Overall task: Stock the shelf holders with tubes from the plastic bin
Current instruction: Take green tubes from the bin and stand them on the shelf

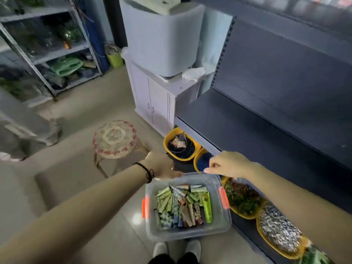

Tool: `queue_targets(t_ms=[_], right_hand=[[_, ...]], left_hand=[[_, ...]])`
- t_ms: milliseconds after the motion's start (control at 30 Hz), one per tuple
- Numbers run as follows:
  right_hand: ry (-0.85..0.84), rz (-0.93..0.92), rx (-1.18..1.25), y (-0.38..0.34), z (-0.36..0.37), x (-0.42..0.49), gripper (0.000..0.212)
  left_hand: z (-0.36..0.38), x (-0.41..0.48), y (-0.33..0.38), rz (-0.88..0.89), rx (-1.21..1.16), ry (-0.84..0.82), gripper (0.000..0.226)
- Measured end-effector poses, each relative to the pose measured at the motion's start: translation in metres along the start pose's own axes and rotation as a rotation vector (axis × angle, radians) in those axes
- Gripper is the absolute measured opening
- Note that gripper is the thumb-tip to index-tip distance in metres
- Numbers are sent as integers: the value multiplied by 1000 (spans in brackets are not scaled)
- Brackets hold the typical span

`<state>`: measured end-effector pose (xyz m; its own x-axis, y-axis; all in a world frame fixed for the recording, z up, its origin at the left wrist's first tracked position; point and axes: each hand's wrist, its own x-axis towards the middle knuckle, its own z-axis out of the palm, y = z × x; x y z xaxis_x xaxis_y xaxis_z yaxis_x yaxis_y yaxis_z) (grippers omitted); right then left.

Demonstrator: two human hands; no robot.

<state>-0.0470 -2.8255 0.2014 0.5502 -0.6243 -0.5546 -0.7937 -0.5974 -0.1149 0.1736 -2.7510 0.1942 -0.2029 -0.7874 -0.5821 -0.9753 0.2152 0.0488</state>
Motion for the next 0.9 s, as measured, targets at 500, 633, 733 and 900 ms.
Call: queue_targets(t_ms=[500, 633, 733, 900], right_hand=[[-208, 272, 504, 79, 313, 149, 33], [-192, 280, 568, 101, 357, 178, 35], [-117, 270, 615, 106, 365, 192, 32], [-72, 344, 716, 113, 387, 200, 20]], left_hand=[[268, 227, 89, -225, -610, -219, 55], [295, 289, 117, -258, -812, -139, 53], [307, 328, 130, -237, -853, -85, 62], [321, 357, 149, -156, -829, -141, 70]])
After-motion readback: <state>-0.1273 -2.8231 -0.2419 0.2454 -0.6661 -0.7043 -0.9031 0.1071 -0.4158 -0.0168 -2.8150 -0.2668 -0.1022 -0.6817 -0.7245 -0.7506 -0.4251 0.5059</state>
